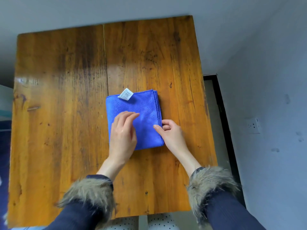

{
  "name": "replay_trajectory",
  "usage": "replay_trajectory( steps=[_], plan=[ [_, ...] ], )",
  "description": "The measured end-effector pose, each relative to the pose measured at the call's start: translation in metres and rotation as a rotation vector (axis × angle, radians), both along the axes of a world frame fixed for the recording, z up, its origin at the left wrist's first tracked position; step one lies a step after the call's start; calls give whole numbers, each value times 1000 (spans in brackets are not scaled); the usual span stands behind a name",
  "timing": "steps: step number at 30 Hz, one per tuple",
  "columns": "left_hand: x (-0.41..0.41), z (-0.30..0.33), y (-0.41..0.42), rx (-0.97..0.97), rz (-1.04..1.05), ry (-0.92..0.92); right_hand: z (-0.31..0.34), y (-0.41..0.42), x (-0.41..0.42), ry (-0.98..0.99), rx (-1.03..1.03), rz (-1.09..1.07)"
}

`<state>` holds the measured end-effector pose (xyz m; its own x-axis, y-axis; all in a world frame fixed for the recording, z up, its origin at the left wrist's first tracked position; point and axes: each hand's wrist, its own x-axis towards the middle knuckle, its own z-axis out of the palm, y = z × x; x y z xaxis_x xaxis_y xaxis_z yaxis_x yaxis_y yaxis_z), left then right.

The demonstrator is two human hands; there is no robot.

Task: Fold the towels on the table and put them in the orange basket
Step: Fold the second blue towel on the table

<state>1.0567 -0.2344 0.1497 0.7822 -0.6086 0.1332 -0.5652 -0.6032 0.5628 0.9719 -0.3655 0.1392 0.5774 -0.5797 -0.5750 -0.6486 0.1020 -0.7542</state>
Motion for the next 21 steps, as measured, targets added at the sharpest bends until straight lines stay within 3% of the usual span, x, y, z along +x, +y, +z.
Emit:
replay_trajectory(
  steps=[2,6,8,11,13,16,21],
  plan=[
    [13,-9,19,151,-42,-121,0,4,6,3,-60,14],
    [28,-27,30,425,-106,-96,-4,12,12,53,-214,-3],
    [29,-34,27,513,-140,-106,-6,17,10,-9,-397,-15],
    [27,-40,24,510,-128,-109,-10,25,14,-145,-803,116],
    [27,-39,22,445,-102,-130,-13,25,26,-176,-928,255],
    [37,-39,17,354,-74,-153,-23,16,51,-128,-969,436],
    [43,-52,13,384,-78,-146,-47,4,61,-20,-946,554]
  ],
)
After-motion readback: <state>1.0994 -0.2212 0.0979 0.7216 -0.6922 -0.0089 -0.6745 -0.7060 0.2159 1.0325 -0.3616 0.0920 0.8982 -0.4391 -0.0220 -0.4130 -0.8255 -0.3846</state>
